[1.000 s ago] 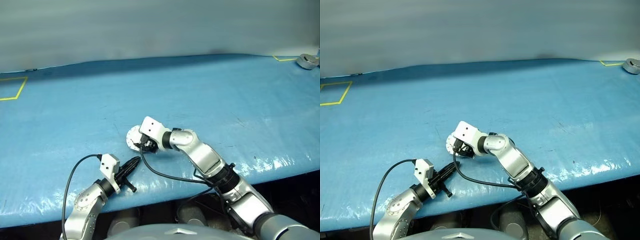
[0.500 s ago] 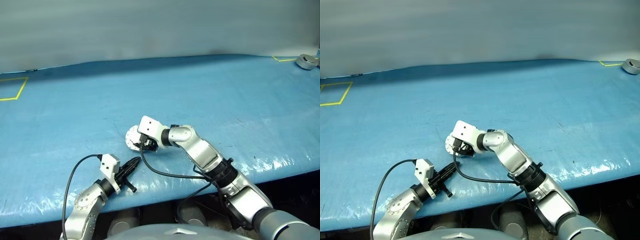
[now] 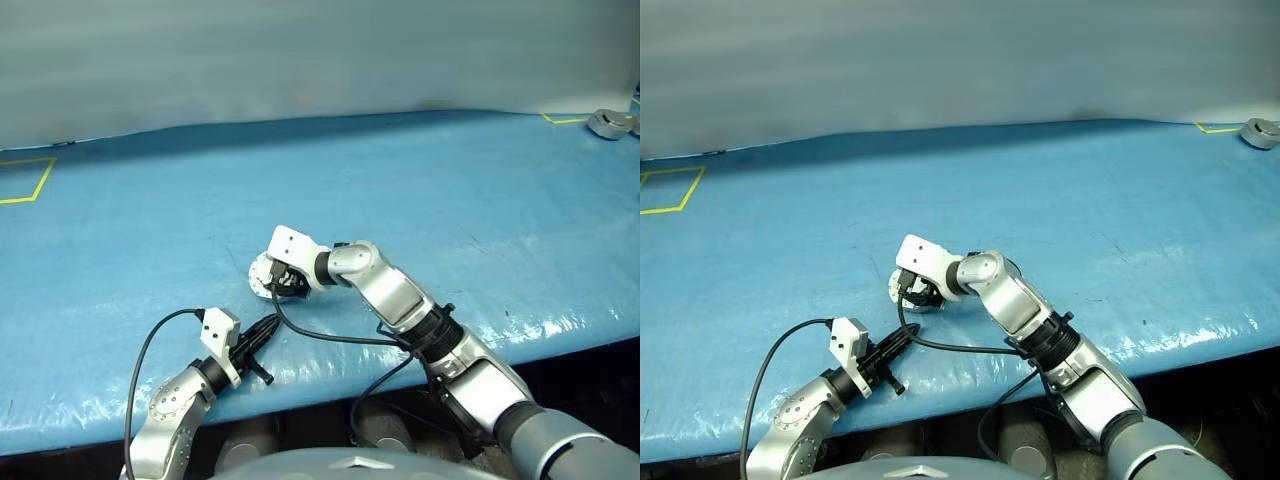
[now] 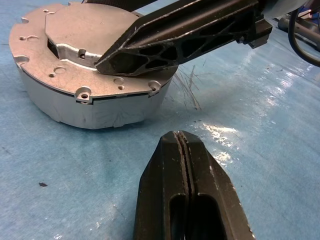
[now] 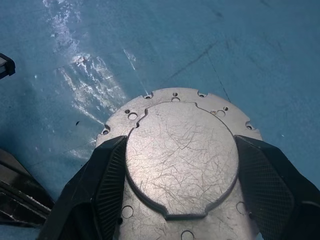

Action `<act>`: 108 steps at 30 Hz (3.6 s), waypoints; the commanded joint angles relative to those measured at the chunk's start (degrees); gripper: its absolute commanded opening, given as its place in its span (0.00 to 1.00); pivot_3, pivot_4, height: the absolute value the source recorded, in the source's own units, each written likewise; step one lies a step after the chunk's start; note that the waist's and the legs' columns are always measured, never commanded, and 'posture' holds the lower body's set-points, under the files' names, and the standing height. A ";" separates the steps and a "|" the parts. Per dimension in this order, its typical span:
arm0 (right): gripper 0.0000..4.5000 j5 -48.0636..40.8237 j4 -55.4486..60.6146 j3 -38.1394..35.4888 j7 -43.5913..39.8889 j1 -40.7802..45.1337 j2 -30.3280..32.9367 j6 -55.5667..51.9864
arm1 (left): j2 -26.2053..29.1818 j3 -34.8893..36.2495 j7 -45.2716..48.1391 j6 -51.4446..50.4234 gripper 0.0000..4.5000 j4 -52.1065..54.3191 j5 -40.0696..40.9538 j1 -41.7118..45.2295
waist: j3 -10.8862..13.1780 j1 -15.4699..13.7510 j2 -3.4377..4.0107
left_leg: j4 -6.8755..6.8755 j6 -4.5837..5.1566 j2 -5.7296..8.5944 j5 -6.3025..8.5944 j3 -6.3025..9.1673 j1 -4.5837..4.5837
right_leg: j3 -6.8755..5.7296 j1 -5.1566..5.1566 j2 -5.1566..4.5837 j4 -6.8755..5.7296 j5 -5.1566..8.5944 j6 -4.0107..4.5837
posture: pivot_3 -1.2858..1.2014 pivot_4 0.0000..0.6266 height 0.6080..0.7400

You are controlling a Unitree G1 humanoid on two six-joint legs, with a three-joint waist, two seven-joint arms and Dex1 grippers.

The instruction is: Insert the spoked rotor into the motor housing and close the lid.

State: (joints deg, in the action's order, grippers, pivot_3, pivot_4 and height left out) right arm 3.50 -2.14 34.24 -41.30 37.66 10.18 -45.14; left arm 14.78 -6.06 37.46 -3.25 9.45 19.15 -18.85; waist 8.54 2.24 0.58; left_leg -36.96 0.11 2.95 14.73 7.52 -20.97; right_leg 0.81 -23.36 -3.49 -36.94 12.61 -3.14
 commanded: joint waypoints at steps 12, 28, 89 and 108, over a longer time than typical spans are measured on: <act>0.67 -0.65 -0.63 0.63 5.96 -7.17 -1.57 -16.53 | -0.22 0.13 0.16 0.56 0.00 1.02 0.54 0.48 | -0.65 -0.14 0.33 | 0.03 -0.37 0.02 0.22 0.01 0.26 | 0.01 0.28 -0.13 0.03 0.05 0.02 | 0.52 0.24 1.00; 0.67 3.26 -2.88 4.22 6.96 -6.61 4.37 -2.52 | 0.22 0.73 0.22 0.78 0.00 0.92 0.47 0.74 | -0.59 -0.31 0.08 | 0.44 -0.10 0.14 0.04 -0.03 0.22 | -0.03 0.11 -0.09 0.12 0.12 0.06 | 0.52 0.24 1.00; 0.67 -2.76 -1.57 -4.57 8.40 -10.85 0.83 -1.44 | -1.09 13.63 -29.94 -50.13 0.00 9.12 30.10 19.45 | -0.32 -1.08 -0.55 | 0.94 -0.75 0.26 -0.27 0.21 0.28 | -0.08 0.07 -0.05 0.18 0.11 0.07 | 0.52 0.24 1.00; 0.99 -24.43 29.56 -36.72 18.51 -29.61 -11.14 -17.98 | 1.96 12.77 -25.84 -48.73 0.00 10.27 25.88 17.73 | 0.11 -1.67 -0.50 | 1.20 -0.46 0.31 -0.40 0.58 -0.71 | -0.14 -0.38 -0.12 0.78 -0.14 -0.30 | 0.52 0.24 1.00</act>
State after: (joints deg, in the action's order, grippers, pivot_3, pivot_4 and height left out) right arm -17.49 25.50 -0.24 -24.37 7.97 0.52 -61.08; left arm 16.32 8.07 11.64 -51.68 20.88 46.58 -0.76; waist 8.65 0.57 0.08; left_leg -35.75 -0.35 3.25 14.33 8.10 -21.68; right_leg 0.66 -23.74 -3.60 -36.16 12.48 -3.42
